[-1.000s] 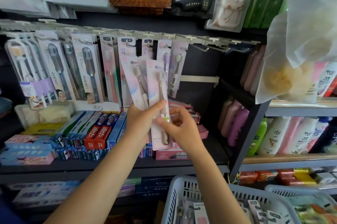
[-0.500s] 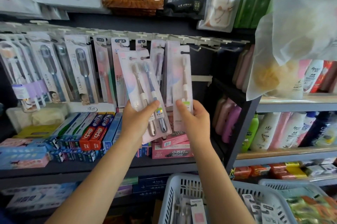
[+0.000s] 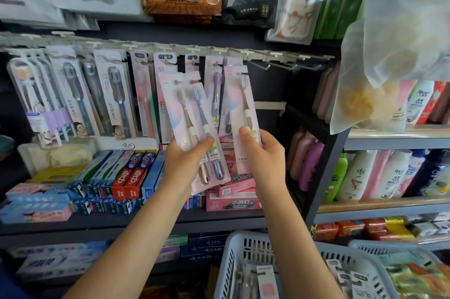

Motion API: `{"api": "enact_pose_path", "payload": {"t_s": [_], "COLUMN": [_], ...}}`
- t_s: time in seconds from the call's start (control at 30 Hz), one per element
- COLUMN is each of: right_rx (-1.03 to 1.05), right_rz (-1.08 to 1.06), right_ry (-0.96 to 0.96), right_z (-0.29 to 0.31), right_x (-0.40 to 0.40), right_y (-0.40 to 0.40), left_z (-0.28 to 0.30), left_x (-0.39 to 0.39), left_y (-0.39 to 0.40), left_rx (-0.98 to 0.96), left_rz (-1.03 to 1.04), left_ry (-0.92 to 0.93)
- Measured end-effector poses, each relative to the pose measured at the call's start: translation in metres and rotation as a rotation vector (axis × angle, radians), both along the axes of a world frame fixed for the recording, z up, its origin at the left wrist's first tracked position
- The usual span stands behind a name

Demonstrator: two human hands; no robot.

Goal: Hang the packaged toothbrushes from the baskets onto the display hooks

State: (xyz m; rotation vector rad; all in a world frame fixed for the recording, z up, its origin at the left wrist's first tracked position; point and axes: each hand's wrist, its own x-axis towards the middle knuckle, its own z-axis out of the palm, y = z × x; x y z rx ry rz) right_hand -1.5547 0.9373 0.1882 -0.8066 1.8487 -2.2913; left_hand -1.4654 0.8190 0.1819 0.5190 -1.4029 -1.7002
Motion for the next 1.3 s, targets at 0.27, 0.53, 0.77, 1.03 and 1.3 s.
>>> {"api": "enact_pose_path", "payload": {"t_s": [0.27, 0.53, 0.77, 1.03, 1.3], "right_rx": [0.045, 0.089, 0.11, 0.117, 0.164], "right_rz": [-0.055, -0.062, -0.054, -0.063, -0.109], "right_ry": [0.026, -0.025, -0.084, -0.187, -0.259], "right_z": [0.027, 0.034, 0.033, -0.018, -0.021], "right_x": [-0.01, -0.011, -0.019, -0.017, -0.032], "right_y": [-0.008, -0.016, -0.023, -0.022, -0.049], "left_z": [0.002, 0.0, 0.0, -0.005, -0.007], "left_x": [0.0, 0.002, 0.0, -0.001, -0.004], "left_y": [0.004, 0.004, 0.003, 0.001, -0.002], "left_rx": [-0.003, 0.005, -0.004, 0.009, 0.045], "left_rz": [-0.01, -0.001, 0.008, 0.002, 0.014], "left_ry": [-0.014, -0.011, -0.016, -0.025, -0.04]}}
